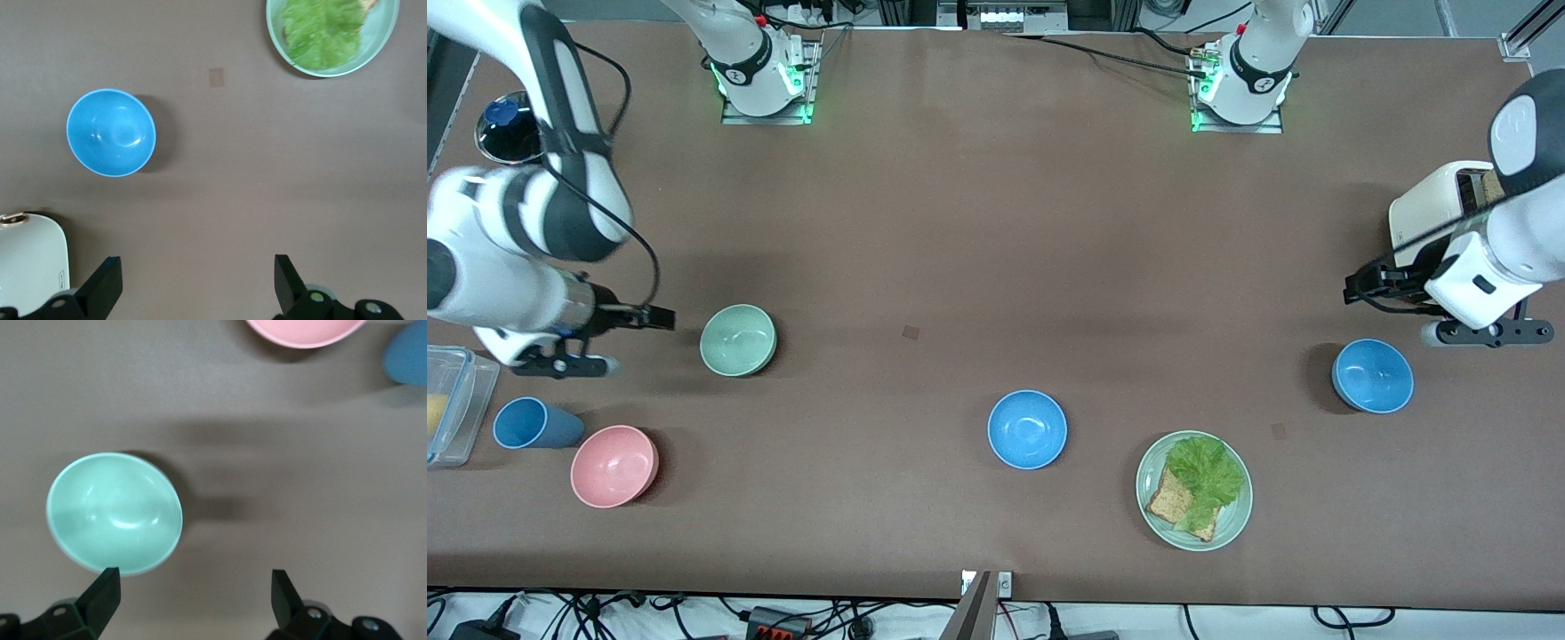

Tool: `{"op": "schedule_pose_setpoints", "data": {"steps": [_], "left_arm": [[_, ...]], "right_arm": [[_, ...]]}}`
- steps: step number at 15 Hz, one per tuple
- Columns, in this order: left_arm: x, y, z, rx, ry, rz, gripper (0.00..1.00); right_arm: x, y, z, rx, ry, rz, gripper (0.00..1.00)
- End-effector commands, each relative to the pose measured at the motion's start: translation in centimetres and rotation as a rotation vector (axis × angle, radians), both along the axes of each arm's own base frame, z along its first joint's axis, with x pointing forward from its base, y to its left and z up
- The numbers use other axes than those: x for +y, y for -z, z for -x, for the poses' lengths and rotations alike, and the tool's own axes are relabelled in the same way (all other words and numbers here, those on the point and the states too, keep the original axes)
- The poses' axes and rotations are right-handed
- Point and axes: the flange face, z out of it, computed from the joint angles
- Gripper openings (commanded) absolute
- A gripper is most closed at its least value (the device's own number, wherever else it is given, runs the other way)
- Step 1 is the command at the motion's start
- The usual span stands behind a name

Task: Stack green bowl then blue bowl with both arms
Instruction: 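Reach the right gripper to the green bowl while the left gripper reaches the blue bowl, then grasp the green bowl with the right gripper while the left gripper grasps the blue bowl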

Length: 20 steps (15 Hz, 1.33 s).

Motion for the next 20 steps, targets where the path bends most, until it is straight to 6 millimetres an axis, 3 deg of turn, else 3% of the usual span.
{"op": "schedule_pose_setpoints", "data": {"steps": [1,3,6,8,10,12,14,15,16,18,20], "left_arm": [[1.9,3.5,-2.7,0.025,-0.002,0.039,1.00],[4.2,5.9,-5.4,0.023,0.019,-0.043,1.00],[7.7,8.9,-6.7,-0.006,-0.017,-0.062,1.00],[10.9,11.9,-6.8,-0.030,-0.052,-0.055,1.00],[12.4,12.5,-6.8,-0.046,-0.029,-0.068,1.00],[14.3,14.5,-6.4,-0.029,-0.008,-0.044,1.00],[14.6,16.3,-6.9,-0.056,0.056,-0.040,1.00],[15.5,18.3,-6.4,-0.063,0.064,-0.031,1.00],[15.8,19.1,-5.9,-0.082,0.065,-0.032,1.00],[15.8,19.8,-5.6,-0.086,0.069,-0.031,1.00],[16.6,20.8,-5.2,-0.086,0.075,-0.048,1.00]], "right_arm": [[1.2,4.9,0.0,-0.012,-0.010,0.001,1.00],[1.8,7.3,0.4,-0.020,-0.015,-0.003,1.00],[2.0,9.4,1.0,0.016,-0.016,-0.003,0.54],[2.1,10.2,1.4,0.032,-0.018,-0.004,0.38],[2.1,10.9,1.6,0.048,-0.018,-0.004,0.24],[2.9,10.7,1.6,0.050,-0.033,-0.009,0.00],[3.7,10.2,1.5,0.057,-0.043,-0.014,0.00],[4.1,9.6,1.3,0.056,-0.048,-0.014,0.00],[5.5,8.7,1.0,0.055,-0.067,-0.025,0.00],[9.5,6.9,0.8,0.065,-0.107,-0.071,0.00],[15.0,5.5,1.1,0.071,-0.096,-0.145,0.00]]}}
